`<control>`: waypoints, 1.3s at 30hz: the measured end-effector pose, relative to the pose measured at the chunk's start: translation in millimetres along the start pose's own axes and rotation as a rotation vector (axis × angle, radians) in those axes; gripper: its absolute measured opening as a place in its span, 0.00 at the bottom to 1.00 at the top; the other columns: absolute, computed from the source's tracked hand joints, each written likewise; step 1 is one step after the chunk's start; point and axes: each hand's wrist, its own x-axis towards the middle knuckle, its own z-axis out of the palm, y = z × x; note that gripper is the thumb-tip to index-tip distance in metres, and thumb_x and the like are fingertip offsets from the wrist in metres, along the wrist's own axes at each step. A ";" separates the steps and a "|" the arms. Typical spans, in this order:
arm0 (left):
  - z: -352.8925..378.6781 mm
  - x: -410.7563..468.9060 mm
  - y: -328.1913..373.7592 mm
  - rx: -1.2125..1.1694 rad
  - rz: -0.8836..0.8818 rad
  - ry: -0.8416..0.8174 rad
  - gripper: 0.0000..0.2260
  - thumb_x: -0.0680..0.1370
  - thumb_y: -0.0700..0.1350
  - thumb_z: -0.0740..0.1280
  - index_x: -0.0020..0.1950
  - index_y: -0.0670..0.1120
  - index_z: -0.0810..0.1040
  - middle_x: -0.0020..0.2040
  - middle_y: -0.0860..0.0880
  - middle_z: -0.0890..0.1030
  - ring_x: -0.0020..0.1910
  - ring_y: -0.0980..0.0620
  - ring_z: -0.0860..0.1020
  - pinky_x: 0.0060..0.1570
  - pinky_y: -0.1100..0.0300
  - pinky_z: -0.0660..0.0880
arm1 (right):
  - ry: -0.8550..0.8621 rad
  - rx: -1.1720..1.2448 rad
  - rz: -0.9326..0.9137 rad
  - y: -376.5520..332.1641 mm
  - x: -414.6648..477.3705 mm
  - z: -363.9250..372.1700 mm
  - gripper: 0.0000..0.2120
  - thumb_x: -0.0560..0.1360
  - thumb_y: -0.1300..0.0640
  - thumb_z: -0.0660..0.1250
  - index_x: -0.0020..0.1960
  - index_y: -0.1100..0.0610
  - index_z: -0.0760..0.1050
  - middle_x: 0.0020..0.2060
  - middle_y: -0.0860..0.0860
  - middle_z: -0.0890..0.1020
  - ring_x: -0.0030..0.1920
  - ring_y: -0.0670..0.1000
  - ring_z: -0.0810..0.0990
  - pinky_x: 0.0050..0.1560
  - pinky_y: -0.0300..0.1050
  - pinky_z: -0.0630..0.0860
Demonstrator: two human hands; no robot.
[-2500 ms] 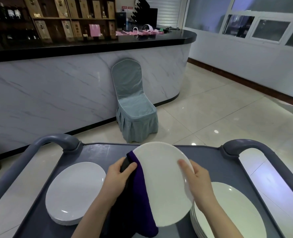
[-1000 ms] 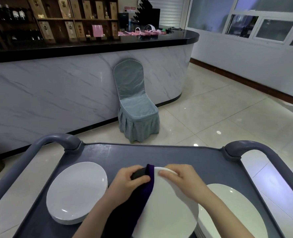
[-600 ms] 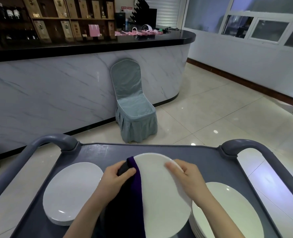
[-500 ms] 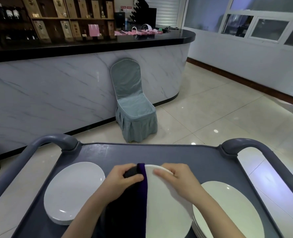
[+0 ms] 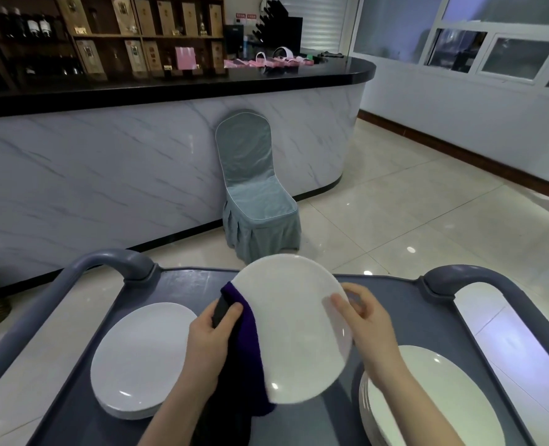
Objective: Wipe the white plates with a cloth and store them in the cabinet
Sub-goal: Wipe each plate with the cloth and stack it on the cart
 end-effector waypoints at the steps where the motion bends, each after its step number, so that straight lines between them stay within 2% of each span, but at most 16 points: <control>1: -2.4 2.0 2.3 0.080 0.051 -0.068 0.06 0.78 0.45 0.69 0.45 0.55 0.83 0.42 0.51 0.86 0.39 0.53 0.83 0.41 0.59 0.78 | -0.095 -0.106 -0.044 -6.6 6.0 -7.0 0.03 0.76 0.52 0.72 0.49 0.46 0.81 0.42 0.44 0.86 0.41 0.44 0.84 0.39 0.33 0.77; 5: 5.7 5.0 11.3 0.374 0.211 -0.439 0.03 0.76 0.42 0.72 0.42 0.48 0.81 0.34 0.54 0.80 0.33 0.59 0.74 0.35 0.67 0.70 | -0.517 -0.526 -0.170 -17.0 13.4 -0.9 0.09 0.76 0.45 0.70 0.41 0.48 0.81 0.36 0.41 0.82 0.37 0.37 0.77 0.38 0.30 0.70; 7: 11.3 3.7 12.9 0.447 0.242 -0.510 0.06 0.76 0.41 0.71 0.40 0.50 0.80 0.33 0.56 0.78 0.32 0.61 0.72 0.34 0.70 0.67 | -0.548 -0.606 -0.234 -11.4 9.0 7.3 0.16 0.77 0.45 0.68 0.34 0.49 0.74 0.29 0.42 0.75 0.31 0.40 0.71 0.34 0.33 0.66; 11: 7.1 1.1 6.8 0.287 0.155 -0.236 0.09 0.78 0.42 0.69 0.40 0.54 0.81 0.35 0.55 0.82 0.33 0.58 0.77 0.36 0.67 0.72 | -0.183 -0.393 -0.219 -3.4 0.0 4.7 0.18 0.78 0.51 0.68 0.31 0.53 0.72 0.28 0.44 0.73 0.31 0.42 0.68 0.34 0.35 0.65; 13: 8.5 -2.9 1.6 0.028 -0.023 -0.046 0.08 0.79 0.46 0.68 0.43 0.56 0.84 0.41 0.53 0.86 0.39 0.52 0.83 0.42 0.59 0.79 | 0.106 -0.024 -0.023 4.4 -7.0 11.1 0.16 0.79 0.50 0.68 0.36 0.59 0.76 0.30 0.48 0.76 0.33 0.45 0.73 0.37 0.38 0.70; 15: 11.6 -5.3 -3.2 -0.104 -0.132 0.028 0.06 0.79 0.50 0.67 0.45 0.56 0.84 0.45 0.52 0.86 0.43 0.50 0.84 0.45 0.53 0.80 | 0.206 0.219 0.187 11.5 -13.9 21.1 0.17 0.79 0.49 0.66 0.41 0.62 0.76 0.33 0.50 0.77 0.35 0.48 0.75 0.39 0.45 0.73; 18: 5.8 -2.1 -1.1 -0.067 -0.108 0.055 0.06 0.79 0.49 0.67 0.46 0.53 0.84 0.45 0.50 0.86 0.44 0.49 0.84 0.44 0.53 0.79 | 0.083 0.202 0.202 11.7 -12.7 15.4 0.10 0.79 0.51 0.66 0.45 0.54 0.82 0.41 0.49 0.85 0.40 0.50 0.81 0.44 0.46 0.77; 21: -1.1 3.9 5.9 0.081 0.039 -0.051 0.07 0.79 0.44 0.68 0.43 0.52 0.84 0.40 0.50 0.86 0.37 0.53 0.82 0.37 0.63 0.76 | -0.142 -0.028 0.009 -6.4 2.2 -5.9 0.04 0.77 0.52 0.70 0.50 0.47 0.83 0.46 0.42 0.86 0.47 0.44 0.84 0.44 0.34 0.76; 23: 4.4 4.4 11.5 0.241 0.160 -0.240 0.08 0.77 0.41 0.70 0.40 0.50 0.83 0.34 0.53 0.83 0.32 0.59 0.77 0.34 0.69 0.72 | -0.382 -0.298 -0.074 -18.5 6.2 -4.1 0.03 0.76 0.49 0.71 0.44 0.44 0.81 0.42 0.39 0.84 0.42 0.39 0.82 0.42 0.30 0.73; 25: 13.0 4.0 15.9 0.384 0.235 -0.409 0.06 0.76 0.40 0.71 0.40 0.48 0.81 0.33 0.52 0.80 0.32 0.60 0.74 0.34 0.69 0.70 | -0.520 -0.500 -0.191 -19.6 7.2 4.5 0.13 0.77 0.47 0.69 0.34 0.44 0.75 0.31 0.39 0.79 0.34 0.39 0.75 0.36 0.31 0.68; 27: 15.1 5.0 17.2 0.402 0.248 -0.427 0.05 0.77 0.41 0.71 0.41 0.47 0.81 0.34 0.52 0.80 0.33 0.59 0.75 0.35 0.68 0.70 | -0.454 -0.516 -0.257 -18.5 7.7 5.6 0.20 0.79 0.48 0.68 0.30 0.48 0.69 0.27 0.41 0.71 0.30 0.41 0.67 0.33 0.35 0.63; 29: 13.2 4.2 14.3 0.276 0.201 -0.270 0.04 0.77 0.42 0.70 0.43 0.48 0.82 0.36 0.53 0.83 0.35 0.57 0.78 0.37 0.67 0.74 | -0.255 -0.384 -0.244 -14.6 6.2 0.2 0.19 0.78 0.49 0.68 0.32 0.55 0.71 0.28 0.43 0.70 0.32 0.44 0.67 0.33 0.37 0.63; 31: 13.5 1.1 8.2 0.064 0.054 -0.068 0.04 0.78 0.45 0.69 0.46 0.51 0.83 0.41 0.53 0.86 0.39 0.53 0.83 0.39 0.62 0.78 | 0.017 -0.128 -0.094 -7.4 1.0 2.5 0.17 0.78 0.50 0.68 0.37 0.61 0.76 0.31 0.47 0.75 0.34 0.46 0.70 0.36 0.40 0.68; 33: 14.2 -2.4 2.6 -0.071 -0.063 0.032 0.05 0.79 0.48 0.68 0.47 0.54 0.84 0.44 0.52 0.86 0.42 0.52 0.84 0.41 0.57 0.79 | 0.136 0.134 0.114 3.0 -8.4 12.4 0.17 0.79 0.49 0.67 0.40 0.61 0.76 0.33 0.49 0.78 0.34 0.48 0.74 0.37 0.43 0.72; 36: 7.6 -2.0 2.9 -0.019 -0.058 0.037 0.07 0.79 0.49 0.67 0.44 0.55 0.84 0.43 0.50 0.86 0.40 0.52 0.84 0.40 0.57 0.79 | 0.031 0.152 0.189 9.5 -15.4 14.1 0.12 0.80 0.50 0.66 0.44 0.57 0.81 0.39 0.52 0.83 0.37 0.48 0.79 0.40 0.44 0.76; 39: -2.1 4.9 6.9 0.085 0.044 -0.067 0.08 0.79 0.44 0.68 0.43 0.54 0.84 0.40 0.50 0.86 0.36 0.55 0.82 0.34 0.64 0.76 | -0.157 -0.075 -0.031 -7.4 -4.6 -5.1 0.07 0.79 0.51 0.68 0.44 0.48 0.83 0.42 0.45 0.86 0.41 0.43 0.82 0.40 0.32 0.75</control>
